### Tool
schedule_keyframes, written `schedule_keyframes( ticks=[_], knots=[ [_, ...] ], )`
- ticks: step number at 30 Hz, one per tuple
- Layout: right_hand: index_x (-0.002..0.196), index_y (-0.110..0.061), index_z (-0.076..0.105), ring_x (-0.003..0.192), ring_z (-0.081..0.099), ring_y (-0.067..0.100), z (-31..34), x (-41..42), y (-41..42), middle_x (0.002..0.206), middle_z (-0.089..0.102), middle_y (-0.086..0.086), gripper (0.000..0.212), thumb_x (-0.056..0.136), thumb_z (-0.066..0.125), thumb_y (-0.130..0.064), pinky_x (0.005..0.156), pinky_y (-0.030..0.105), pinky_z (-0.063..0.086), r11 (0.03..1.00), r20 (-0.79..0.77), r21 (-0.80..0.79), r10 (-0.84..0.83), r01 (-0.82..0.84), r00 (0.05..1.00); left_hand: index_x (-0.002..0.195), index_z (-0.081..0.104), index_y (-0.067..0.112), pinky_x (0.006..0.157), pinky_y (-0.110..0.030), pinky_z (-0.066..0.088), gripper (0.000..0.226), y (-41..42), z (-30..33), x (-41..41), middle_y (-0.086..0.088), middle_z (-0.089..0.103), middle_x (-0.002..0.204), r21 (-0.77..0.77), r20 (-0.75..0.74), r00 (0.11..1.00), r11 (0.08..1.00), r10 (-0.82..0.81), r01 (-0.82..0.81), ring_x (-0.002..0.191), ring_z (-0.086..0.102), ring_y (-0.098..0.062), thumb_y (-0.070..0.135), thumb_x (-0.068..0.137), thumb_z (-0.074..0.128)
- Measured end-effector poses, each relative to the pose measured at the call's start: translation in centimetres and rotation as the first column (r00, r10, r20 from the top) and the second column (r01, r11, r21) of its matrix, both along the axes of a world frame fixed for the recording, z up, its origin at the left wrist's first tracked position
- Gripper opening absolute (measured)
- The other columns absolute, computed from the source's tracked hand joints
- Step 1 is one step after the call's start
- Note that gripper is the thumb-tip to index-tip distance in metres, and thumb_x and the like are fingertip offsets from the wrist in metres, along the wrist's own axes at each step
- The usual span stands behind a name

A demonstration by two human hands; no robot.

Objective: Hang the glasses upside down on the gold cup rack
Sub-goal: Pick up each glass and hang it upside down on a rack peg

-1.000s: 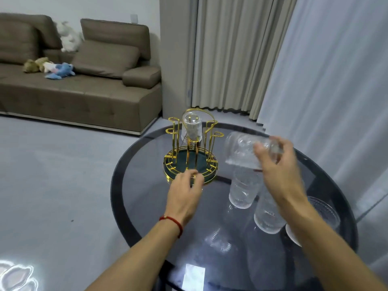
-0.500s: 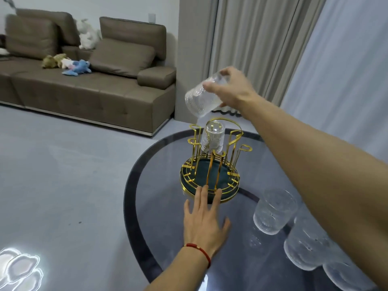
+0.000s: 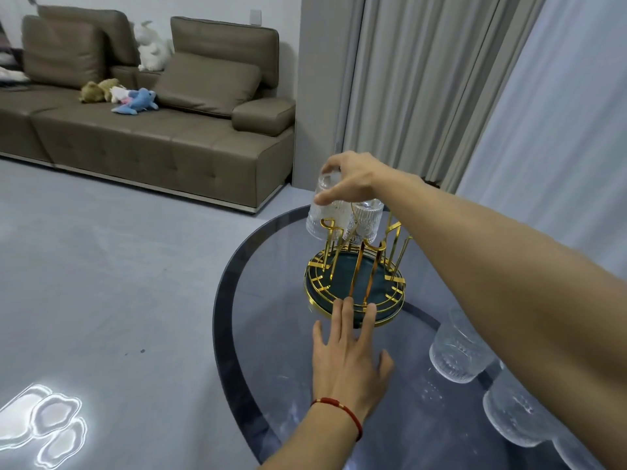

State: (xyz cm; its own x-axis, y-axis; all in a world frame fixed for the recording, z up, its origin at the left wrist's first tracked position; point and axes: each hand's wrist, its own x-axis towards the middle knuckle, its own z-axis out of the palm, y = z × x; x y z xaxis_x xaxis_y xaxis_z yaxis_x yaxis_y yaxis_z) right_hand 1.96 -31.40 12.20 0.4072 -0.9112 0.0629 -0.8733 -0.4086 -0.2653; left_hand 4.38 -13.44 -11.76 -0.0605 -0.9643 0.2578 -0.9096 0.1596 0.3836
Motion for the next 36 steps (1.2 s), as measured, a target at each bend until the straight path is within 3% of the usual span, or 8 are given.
schedule_keyframes(
  ticks=[8,14,17,23,27,31,33,36],
  knots=[
    [0.143,-0.041,0.048,0.125,0.055,0.033,-1.3,0.6,-0.6,0.133,0.064,0.003,0.075,0.078,0.079,-0.061,0.099,0.05,0.042,0.995,-0.361,-0.096,-0.016,-0.021,0.932,0.155,-0.001,0.036,0.122,-0.06,0.008,0.072,0.1,0.1,0.2,-0.006,0.002,0.168,0.015,0.036,0.999,1.0,-0.002,0.002,0.155,-0.006,-0.027,0.056,0.094,0.032],
    [0.156,-0.04,0.037,0.138,0.048,0.034,-1.9,0.4,-0.1,0.146,0.059,0.004,0.082,0.085,0.069,-0.066,0.11,0.058,0.034,0.976,-0.519,-0.192,-0.015,-0.099,0.855,0.154,-0.002,0.036,0.122,-0.06,0.011,0.073,0.0,0.1,0.1,-0.007,0.001,0.168,0.032,0.068,0.998,0.999,0.004,-0.006,0.155,-0.004,-0.028,0.056,0.093,0.031],
    [0.157,-0.033,0.035,0.143,0.041,0.032,-2.1,-0.9,1.7,0.152,0.052,0.006,0.073,0.094,0.06,-0.059,0.113,0.061,0.03,0.94,-0.53,-0.296,-0.013,-0.171,0.848,0.157,0.005,0.033,0.121,-0.06,0.017,0.075,0.0,0.2,0.3,-0.009,0.009,0.168,0.01,0.091,0.996,1.0,0.009,-0.009,0.155,0.001,-0.029,0.059,0.092,0.034],
    [0.144,-0.016,0.05,0.135,0.047,0.028,-4.2,-5.6,10.5,0.145,0.054,0.008,0.045,0.099,0.05,-0.019,0.108,0.043,0.036,0.785,-0.269,-0.599,-0.009,-0.16,0.963,0.157,0.013,0.027,0.119,-0.055,0.024,0.083,0.8,1.9,-0.5,-0.016,0.008,0.167,0.033,0.121,0.992,0.999,0.023,-0.027,0.155,0.0,-0.033,0.059,0.088,0.044],
    [0.131,-0.011,0.064,0.126,0.055,0.028,-7.4,-10.0,19.7,0.131,0.064,0.009,0.045,0.086,0.054,-0.011,0.104,0.041,0.04,0.81,-0.041,-0.585,0.03,-0.048,0.999,0.151,0.027,0.019,0.117,-0.048,0.029,0.077,2.3,4.2,-2.2,-0.017,0.024,0.162,0.003,0.132,0.991,1.0,-0.006,0.005,0.151,0.014,-0.036,0.048,0.087,0.056],
    [0.12,-0.012,0.069,0.12,0.06,0.026,-10.8,-15.4,26.9,0.123,0.067,0.007,0.04,0.082,0.057,-0.016,0.101,0.039,0.044,0.814,0.133,-0.568,-0.05,0.117,0.99,0.144,0.044,0.013,0.109,-0.049,0.039,0.063,4.2,6.5,-4.2,-0.017,0.046,0.146,-0.147,-0.056,0.992,0.984,-0.11,0.101,0.139,0.034,-0.034,0.03,0.087,0.066],
    [0.119,-0.014,0.068,0.121,0.058,0.026,-12.2,-18.4,29.0,0.124,0.065,0.006,0.039,0.081,0.062,-0.016,0.101,0.042,0.044,0.788,0.225,-0.566,-0.134,0.242,0.965,0.138,0.051,0.009,0.107,-0.042,0.041,0.056,5.1,7.2,-4.9,-0.015,0.054,0.133,-0.226,-0.188,0.963,0.963,-0.194,0.149,0.129,0.043,-0.031,0.017,0.085,0.066],
    [0.129,-0.013,0.063,0.132,0.047,0.033,-13.6,-22.2,30.5,0.138,0.055,0.012,0.05,0.079,0.07,-0.018,0.109,0.053,0.039,0.711,0.382,-0.48,-0.357,0.513,0.852,0.13,0.057,0.01,0.1,-0.029,0.039,0.048,6.6,8.0,-5.6,-0.009,0.058,0.124,-0.283,-0.333,0.909,0.946,-0.249,0.156,0.117,0.048,-0.022,0.011,0.083,0.067]
  ],
)
